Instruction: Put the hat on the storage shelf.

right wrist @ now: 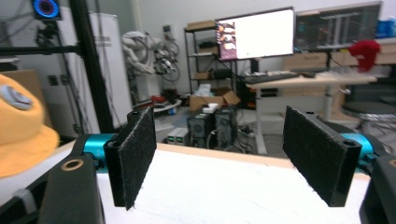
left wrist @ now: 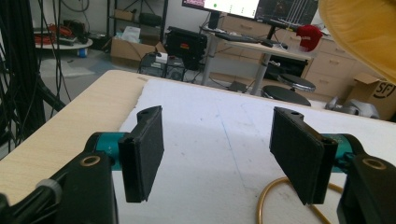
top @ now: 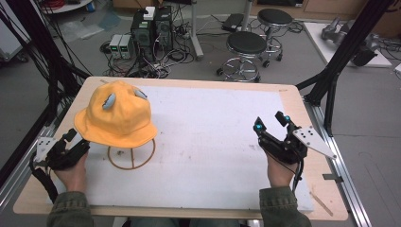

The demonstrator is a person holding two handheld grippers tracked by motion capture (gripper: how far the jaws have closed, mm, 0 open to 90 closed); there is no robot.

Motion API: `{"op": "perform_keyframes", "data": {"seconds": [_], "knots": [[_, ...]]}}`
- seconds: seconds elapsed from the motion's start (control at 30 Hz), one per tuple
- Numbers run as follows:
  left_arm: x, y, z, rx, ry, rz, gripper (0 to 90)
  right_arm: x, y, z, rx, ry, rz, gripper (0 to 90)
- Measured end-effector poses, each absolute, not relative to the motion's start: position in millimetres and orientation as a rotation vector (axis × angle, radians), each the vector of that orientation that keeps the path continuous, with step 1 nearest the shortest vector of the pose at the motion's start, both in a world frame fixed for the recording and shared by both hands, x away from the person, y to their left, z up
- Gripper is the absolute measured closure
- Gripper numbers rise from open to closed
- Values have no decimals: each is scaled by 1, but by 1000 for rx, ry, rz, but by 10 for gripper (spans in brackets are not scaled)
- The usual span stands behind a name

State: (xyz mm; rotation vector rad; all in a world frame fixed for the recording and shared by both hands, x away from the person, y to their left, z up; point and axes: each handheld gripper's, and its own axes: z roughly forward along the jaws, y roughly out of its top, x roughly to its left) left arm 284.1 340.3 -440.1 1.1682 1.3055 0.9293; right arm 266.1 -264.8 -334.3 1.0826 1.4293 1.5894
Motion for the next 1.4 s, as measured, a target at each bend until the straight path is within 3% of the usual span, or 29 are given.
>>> {"op": "perform_keyframes", "data": {"seconds": [0.47, 0.8, 1.4], "knots": [[284, 340, -440, 1167, 1305, 928, 353, 264, -300, -368, 1243, 1349, 1460, 247], [285, 337, -440, 1166, 1298, 912, 353, 259, -301, -402, 1335, 1366, 1313, 226], [278, 335, -440, 1183, 1290, 913, 352, 254, -297, -408, 1292, 1316, 1330, 214]]}}
